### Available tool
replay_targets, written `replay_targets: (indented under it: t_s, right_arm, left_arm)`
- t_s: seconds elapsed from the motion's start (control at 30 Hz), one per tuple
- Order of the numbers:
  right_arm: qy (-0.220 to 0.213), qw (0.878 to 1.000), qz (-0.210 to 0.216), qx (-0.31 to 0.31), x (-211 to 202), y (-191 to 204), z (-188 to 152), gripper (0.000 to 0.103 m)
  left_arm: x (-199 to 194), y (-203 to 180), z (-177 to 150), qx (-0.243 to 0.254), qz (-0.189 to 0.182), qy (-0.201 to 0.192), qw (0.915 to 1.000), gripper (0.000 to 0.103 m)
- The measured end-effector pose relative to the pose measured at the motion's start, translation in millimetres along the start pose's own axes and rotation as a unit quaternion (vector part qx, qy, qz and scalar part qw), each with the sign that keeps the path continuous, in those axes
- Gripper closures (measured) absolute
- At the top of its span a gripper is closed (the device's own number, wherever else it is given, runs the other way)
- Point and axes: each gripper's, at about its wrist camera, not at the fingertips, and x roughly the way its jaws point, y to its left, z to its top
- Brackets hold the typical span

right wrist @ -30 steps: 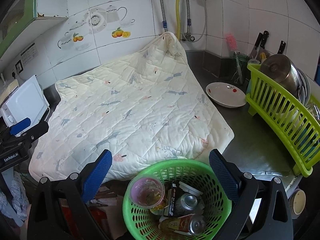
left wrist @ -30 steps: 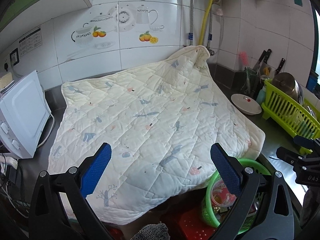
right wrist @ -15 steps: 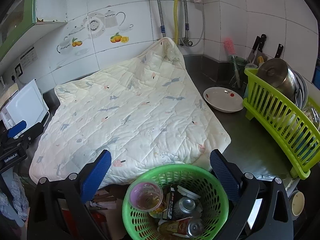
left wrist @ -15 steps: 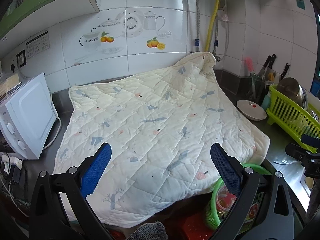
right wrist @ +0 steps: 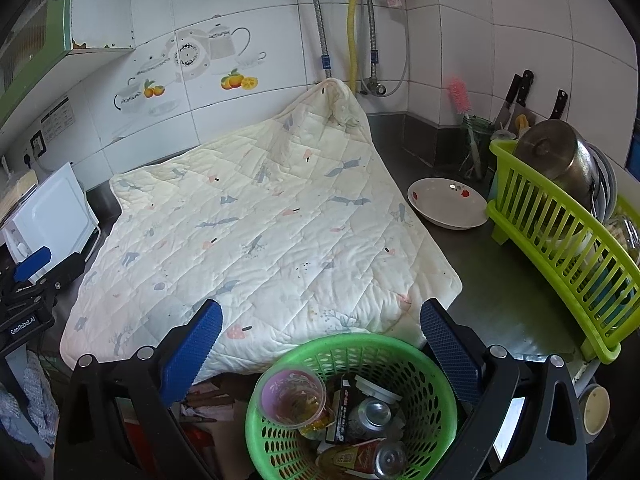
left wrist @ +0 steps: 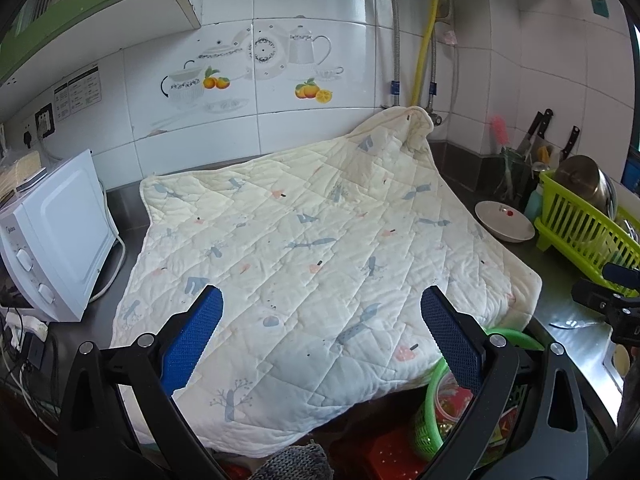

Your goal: Collect trash

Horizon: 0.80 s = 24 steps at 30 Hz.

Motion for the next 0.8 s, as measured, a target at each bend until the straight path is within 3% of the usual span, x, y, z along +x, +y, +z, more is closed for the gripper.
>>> replay_targets:
  t_s: [0.8]
  right_arm:
    - [0.0, 1.0, 0.002, 0.003, -0.9, 3.0, -0.2, 0.007]
  left_arm:
    - [-1.2, 2.0, -0.5, -0.001, 0.002, -0.003, 1.0, 0.005]
